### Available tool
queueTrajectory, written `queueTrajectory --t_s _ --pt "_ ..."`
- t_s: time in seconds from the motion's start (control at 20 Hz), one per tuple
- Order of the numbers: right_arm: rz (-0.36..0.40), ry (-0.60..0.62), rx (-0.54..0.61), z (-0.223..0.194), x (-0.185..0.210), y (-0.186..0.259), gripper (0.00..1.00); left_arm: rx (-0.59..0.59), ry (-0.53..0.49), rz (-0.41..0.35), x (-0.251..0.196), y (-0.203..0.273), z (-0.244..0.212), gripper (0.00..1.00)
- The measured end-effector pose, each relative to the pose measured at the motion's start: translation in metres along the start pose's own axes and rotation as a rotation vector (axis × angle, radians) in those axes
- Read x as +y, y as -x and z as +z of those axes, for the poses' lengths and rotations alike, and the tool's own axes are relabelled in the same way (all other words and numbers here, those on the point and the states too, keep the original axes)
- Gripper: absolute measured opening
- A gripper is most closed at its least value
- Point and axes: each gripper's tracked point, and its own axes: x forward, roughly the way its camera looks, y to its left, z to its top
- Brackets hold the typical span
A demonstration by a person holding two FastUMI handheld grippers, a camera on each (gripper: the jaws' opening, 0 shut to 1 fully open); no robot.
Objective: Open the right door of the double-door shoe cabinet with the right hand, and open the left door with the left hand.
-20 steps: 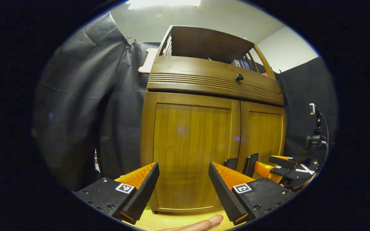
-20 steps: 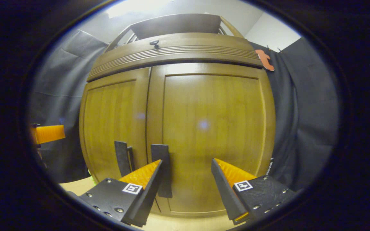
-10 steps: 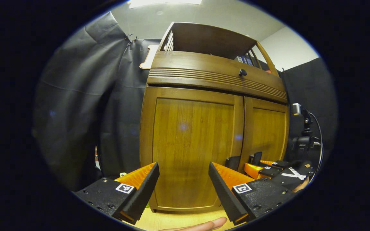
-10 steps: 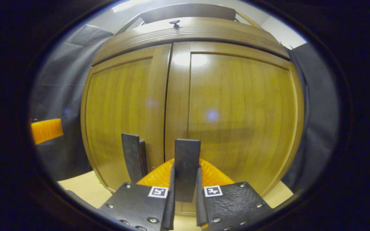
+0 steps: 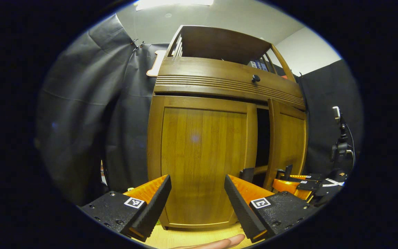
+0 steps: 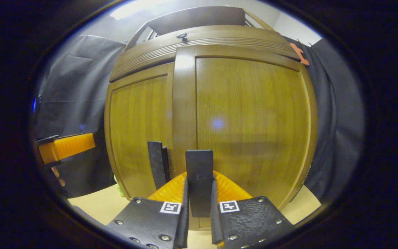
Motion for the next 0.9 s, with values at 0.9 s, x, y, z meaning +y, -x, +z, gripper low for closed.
queueTrajectory --t_s 0.9 --pt "0.063 -0.037 0.023 0.035 -0.005 0.027 0.24 0.019 -0.025 0.003 -0.006 -0.005 -0.008 0.96"
